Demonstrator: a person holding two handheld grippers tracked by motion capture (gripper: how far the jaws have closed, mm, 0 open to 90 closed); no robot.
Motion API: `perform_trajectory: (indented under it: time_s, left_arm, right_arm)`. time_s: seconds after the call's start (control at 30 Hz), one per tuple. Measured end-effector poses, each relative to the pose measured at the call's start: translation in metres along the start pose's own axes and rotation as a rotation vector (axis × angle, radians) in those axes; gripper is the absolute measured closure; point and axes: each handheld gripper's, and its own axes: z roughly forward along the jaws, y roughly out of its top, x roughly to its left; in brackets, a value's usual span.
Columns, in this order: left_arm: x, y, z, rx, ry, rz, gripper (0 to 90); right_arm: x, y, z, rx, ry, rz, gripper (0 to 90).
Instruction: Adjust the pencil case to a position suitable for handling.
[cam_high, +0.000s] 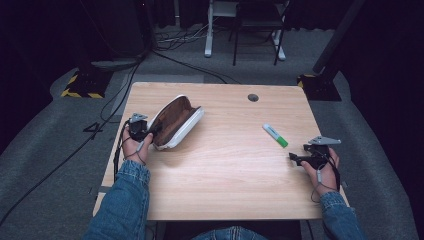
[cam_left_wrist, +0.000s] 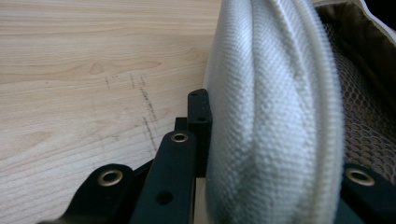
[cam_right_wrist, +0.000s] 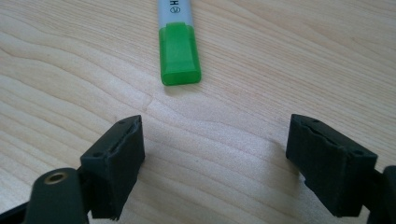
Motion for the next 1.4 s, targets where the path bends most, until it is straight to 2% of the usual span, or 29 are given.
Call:
perform_trajectory:
  time_s: [0.2, 0.4, 0.7, 0.83, 1.4]
  left_arm:
    - [-0.008, 0.005, -0.010, -0.022, -0.034, -0.010, 83.5]
    - [-0.015, 0.009, -0.019, -0.038, -0.051, -0.015, 83.5]
    - [-0.027, 0.012, -0.031, -0.042, -0.074, 0.009, 83.5]
    - [-0.036, 0.015, -0.035, -0.033, -0.083, 0.038, 83.5]
    - [-0.079, 0.019, -0.038, 0.020, -0.205, 0.134, 83.4]
  right_arm:
    - [0.000, 0.000, 0.000, 0.000, 0.000, -0.002, 19.6]
    - [0.001, 0.000, 0.000, 0.000, 0.002, -0.003, 19.7]
    - [0.001, 0.000, 0.000, 0.000, 0.003, -0.004, 19.8]
    - [0.001, 0.000, 0.000, 0.000, 0.003, -0.003, 19.8]
    - [0.001, 0.000, 0.000, 0.000, 0.003, -0.004, 19.8]
